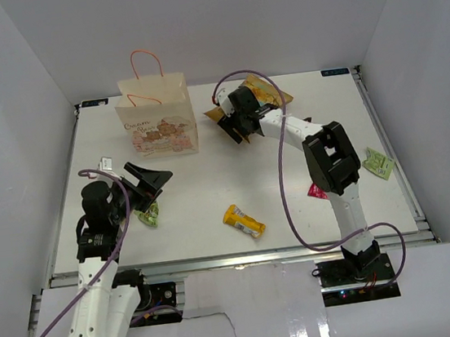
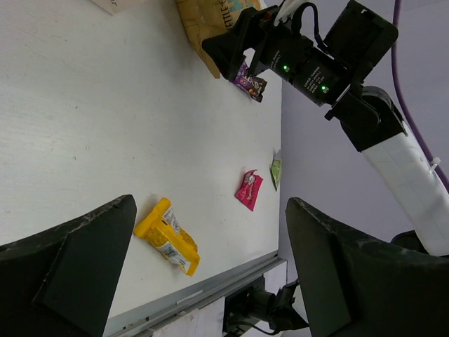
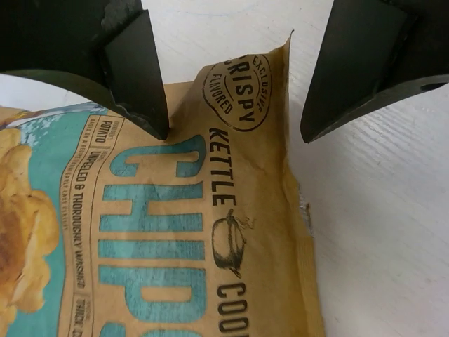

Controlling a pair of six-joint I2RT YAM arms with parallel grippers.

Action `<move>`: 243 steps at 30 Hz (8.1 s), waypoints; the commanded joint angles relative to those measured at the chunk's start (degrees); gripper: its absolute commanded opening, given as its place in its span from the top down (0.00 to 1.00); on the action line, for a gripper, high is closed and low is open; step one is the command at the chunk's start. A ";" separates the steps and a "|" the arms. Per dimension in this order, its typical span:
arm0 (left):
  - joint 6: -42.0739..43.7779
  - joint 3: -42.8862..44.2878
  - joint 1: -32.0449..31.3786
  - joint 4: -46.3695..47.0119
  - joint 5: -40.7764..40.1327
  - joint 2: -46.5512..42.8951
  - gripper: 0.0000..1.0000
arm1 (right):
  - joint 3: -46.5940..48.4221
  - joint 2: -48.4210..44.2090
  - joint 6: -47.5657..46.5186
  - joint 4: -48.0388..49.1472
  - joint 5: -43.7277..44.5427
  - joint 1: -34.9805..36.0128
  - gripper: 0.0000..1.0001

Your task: Place the snacks into the paper bag

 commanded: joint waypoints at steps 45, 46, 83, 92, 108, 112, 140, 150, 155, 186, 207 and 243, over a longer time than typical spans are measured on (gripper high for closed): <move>-14.40 16.45 -35.60 21.77 -24.56 44.83 0.02 | -40.55 -42.00 11.09 -3.17 -56.25 -11.80 0.92; -14.49 16.62 -35.86 20.71 -25.00 44.83 0.02 | -40.55 -42.35 10.92 -3.08 -56.34 -11.88 0.92; -3.34 20.31 -36.21 29.84 -21.58 42.82 1.00 | -35.02 -44.29 -1.64 -16.26 -66.72 -9.95 0.55; -0.87 30.40 -36.13 19.14 -31.15 35.69 1.00 | -21.85 -49.20 -6.93 -22.24 -54.51 -10.12 0.09; 3.96 59.94 -33.58 9.63 -51.01 38.85 1.00 | -22.79 -55.54 1.42 -15.65 -41.14 -16.27 0.04; 3.96 66.27 -31.82 7.61 -54.88 40.52 1.00 | -25.33 -55.71 1.69 -14.25 -37.98 -17.50 0.05; -4.12 76.13 -18.29 -5.40 -52.09 44.83 1.00 | -33.87 -56.42 4.15 -9.50 -35.69 -19.88 0.06; -5.88 74.98 -16.79 -5.93 -44.79 46.59 1.00 | -35.27 -56.77 4.15 -9.06 -35.25 -20.06 0.06; -7.02 74.28 -16.53 -6.72 -42.41 47.03 1.00 | -35.63 -56.42 4.41 -8.36 -35.25 -20.06 0.06; -9.31 67.86 -8.71 -6.55 -30.55 48.26 0.27 | -36.51 -55.71 2.06 -9.31 -40.07 -20.06 0.05; 24.09 54.98 -3.96 -8.48 -20.78 27.46 0.09 | -35.62 -47.54 -20.72 -32.88 -56.00 -15.68 0.05; -3.42 1.51 -4.05 -31.24 -25.45 -12.47 0.12 | -34.75 -22.67 11.09 -11.43 -14.85 22.22 0.13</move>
